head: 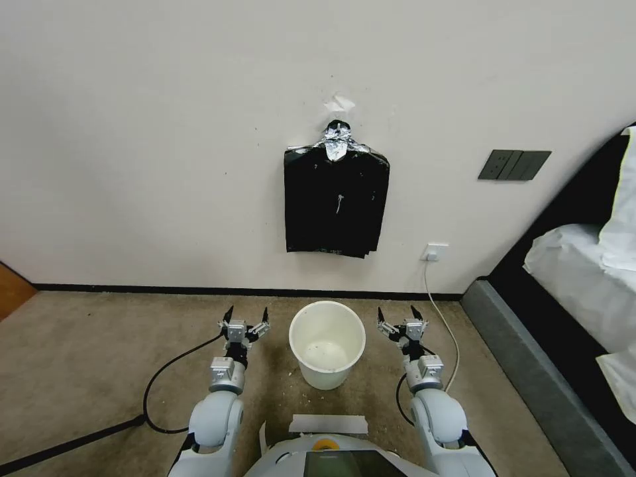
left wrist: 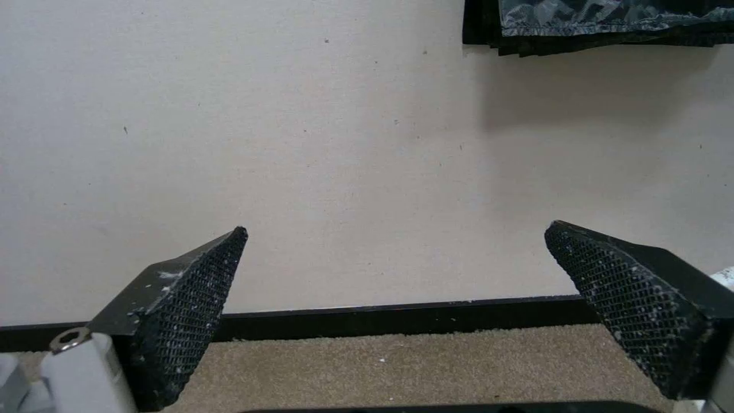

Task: Place a trash bag onto the trash bin.

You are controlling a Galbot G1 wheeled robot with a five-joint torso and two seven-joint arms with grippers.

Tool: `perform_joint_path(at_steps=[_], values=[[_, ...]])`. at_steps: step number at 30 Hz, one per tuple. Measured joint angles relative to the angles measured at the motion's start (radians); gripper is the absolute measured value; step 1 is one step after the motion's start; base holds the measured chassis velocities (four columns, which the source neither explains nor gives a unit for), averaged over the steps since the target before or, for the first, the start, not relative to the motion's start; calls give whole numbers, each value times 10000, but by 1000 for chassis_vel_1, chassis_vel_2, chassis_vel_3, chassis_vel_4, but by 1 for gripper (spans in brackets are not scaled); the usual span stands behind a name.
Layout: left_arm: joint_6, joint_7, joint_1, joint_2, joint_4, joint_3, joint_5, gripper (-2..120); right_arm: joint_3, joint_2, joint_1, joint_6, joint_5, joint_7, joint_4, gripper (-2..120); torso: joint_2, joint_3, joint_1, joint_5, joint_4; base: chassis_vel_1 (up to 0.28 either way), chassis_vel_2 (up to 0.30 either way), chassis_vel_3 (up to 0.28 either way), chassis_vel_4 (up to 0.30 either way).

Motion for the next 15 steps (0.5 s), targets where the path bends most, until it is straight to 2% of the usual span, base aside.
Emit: perform_joint_path(at_steps=[15], values=[[0,0,0,0,0,0,0,100,0,0,0,0,0,0,0,100,0,0,0,0,0,0,0,0,0]])
